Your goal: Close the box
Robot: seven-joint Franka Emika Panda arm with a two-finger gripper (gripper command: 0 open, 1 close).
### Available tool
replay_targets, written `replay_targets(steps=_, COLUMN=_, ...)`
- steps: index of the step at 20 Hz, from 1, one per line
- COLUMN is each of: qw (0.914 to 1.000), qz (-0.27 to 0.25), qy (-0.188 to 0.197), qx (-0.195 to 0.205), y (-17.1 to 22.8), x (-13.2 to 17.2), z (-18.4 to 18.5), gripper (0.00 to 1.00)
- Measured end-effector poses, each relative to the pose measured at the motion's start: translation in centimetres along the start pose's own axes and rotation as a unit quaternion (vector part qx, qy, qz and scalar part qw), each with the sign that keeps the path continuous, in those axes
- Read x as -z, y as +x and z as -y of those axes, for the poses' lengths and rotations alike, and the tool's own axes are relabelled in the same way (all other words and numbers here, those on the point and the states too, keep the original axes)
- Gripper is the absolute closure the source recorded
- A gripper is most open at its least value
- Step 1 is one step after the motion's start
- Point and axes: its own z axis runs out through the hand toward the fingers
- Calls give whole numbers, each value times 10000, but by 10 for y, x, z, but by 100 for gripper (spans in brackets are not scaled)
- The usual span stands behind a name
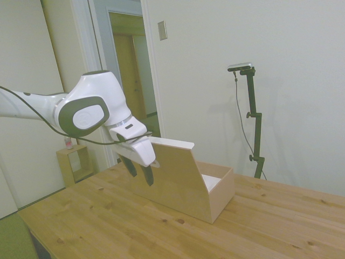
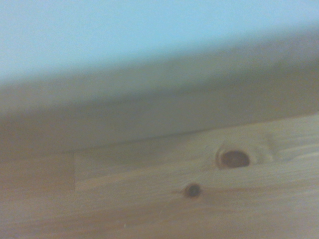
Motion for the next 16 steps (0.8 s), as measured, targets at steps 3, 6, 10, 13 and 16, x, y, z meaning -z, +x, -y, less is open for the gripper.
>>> replay_targets(steps=3, qw=9986, qz=-355, qy=348, qx=-183, y=26, x=18, z=2, gripper=0)
replay_targets(steps=6, qw=9948, qz=-702, qy=652, qx=-335, y=52, x=22, z=10, gripper=0)
replay_targets(steps=10, qw=9941, qz=-749, qy=636, qx=-449, y=79, x=0, z=32, gripper=0)
replay_targets(steps=13, qw=9956, qz=-644, qy=547, qx=-402, y=83, x=-11, z=43, gripper=0)
replay_targets(steps=16, qw=9991, qz=-223, qy=268, qx=-243, y=64, x=-1, z=49, gripper=0)
